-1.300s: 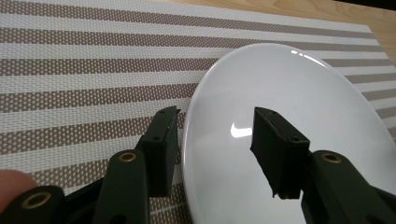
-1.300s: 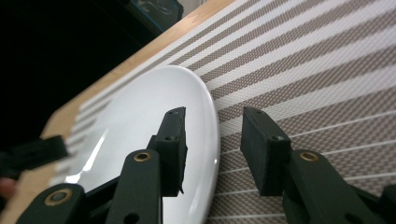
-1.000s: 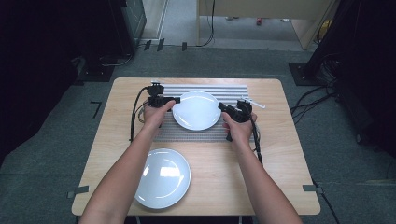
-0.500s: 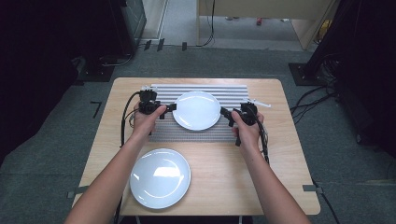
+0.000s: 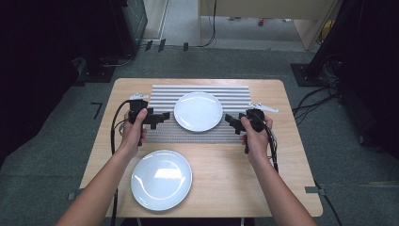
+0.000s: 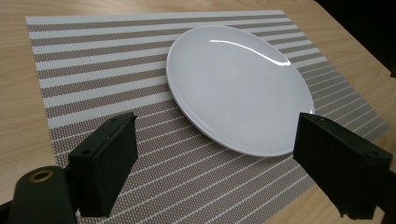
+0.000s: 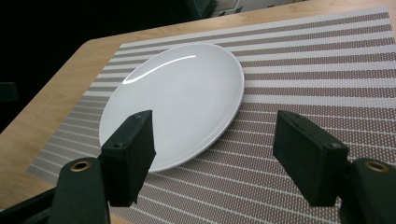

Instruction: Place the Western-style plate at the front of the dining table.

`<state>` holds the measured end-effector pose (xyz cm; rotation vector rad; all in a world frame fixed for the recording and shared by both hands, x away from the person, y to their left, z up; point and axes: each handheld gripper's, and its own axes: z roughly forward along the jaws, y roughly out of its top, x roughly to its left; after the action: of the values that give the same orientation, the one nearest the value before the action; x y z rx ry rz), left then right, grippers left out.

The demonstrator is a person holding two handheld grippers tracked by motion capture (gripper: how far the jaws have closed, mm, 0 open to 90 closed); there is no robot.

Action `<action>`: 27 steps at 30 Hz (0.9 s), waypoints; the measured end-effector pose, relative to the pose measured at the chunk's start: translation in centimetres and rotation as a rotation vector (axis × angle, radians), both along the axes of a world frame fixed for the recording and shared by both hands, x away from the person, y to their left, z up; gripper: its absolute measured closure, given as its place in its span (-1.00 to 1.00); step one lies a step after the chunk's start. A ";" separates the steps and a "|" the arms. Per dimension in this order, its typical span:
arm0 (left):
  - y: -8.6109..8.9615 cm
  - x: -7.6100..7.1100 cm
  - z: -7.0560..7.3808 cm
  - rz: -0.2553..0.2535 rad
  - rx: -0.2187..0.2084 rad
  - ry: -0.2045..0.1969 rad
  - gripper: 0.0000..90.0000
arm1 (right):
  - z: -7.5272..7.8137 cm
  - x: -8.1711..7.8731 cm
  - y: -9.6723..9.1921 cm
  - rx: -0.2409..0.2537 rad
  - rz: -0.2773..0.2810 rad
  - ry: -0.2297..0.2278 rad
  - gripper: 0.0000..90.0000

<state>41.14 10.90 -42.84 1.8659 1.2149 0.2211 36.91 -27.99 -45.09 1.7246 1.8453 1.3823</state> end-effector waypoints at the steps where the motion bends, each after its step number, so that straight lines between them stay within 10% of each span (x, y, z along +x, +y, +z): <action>1: 0.2 -0.3 0.1 -0.009 -0.005 -0.005 -0.71 | 0.1 -0.2 0.0 -0.003 0.002 -0.002 -0.35; 27: 5.4 -5.8 -0.2 0.007 -0.087 -0.027 -0.81 | 0.6 -5.2 -2.8 -0.049 0.025 -0.039 -0.39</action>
<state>35.38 16.25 -43.04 1.7787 1.1949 0.1940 31.73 -30.81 -44.44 1.6457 1.8698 1.3585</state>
